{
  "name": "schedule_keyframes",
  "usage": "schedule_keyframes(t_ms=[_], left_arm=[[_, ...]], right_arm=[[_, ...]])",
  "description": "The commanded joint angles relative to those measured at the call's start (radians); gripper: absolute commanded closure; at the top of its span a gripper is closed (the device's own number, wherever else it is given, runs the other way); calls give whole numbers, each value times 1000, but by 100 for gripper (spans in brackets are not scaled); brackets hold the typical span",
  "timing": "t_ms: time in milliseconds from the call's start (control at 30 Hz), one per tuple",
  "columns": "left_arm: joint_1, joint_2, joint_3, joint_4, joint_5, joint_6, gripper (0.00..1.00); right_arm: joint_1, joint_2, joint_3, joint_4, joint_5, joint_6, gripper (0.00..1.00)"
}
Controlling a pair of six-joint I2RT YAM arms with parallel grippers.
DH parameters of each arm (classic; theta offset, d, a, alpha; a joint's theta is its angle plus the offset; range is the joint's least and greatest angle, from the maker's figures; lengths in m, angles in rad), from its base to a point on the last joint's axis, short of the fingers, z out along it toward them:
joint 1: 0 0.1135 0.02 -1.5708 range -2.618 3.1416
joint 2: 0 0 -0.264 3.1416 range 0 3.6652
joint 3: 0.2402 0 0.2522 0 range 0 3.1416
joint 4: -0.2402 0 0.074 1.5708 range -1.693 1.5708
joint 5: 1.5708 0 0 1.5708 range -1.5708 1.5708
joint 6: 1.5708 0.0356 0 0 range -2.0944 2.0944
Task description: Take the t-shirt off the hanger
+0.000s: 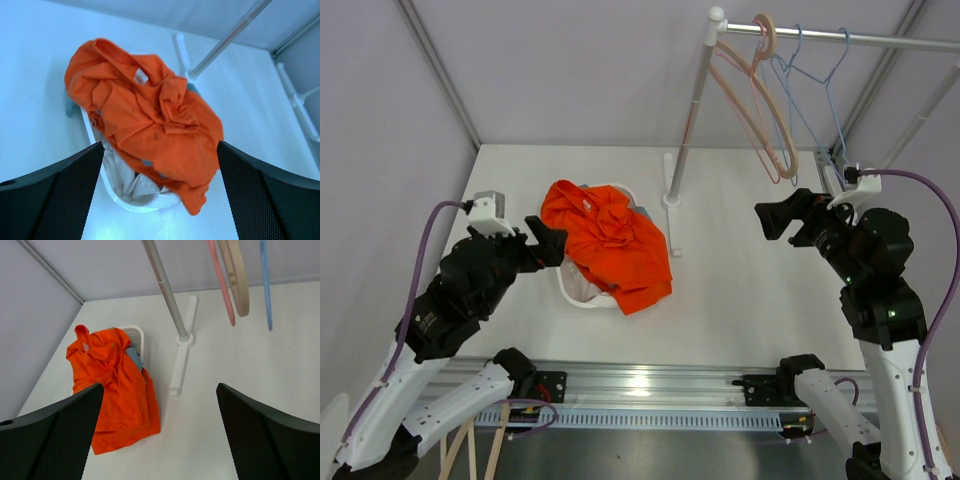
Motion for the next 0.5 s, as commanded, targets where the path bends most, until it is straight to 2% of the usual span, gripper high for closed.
schedule_keyframes(t_ms=[0,200,467], left_arm=[[-4,-37,-39,-29,29,12,1],[-6,-131,-98,-24,32,16,1],[-4,-151,-94,-81,-13,-10,0]], right_arm=[[6,-18,1,-29,-46,26,0],[8,-45,-87,-39,-86,54,0],[9,-77,-165,15,-105,92,1]])
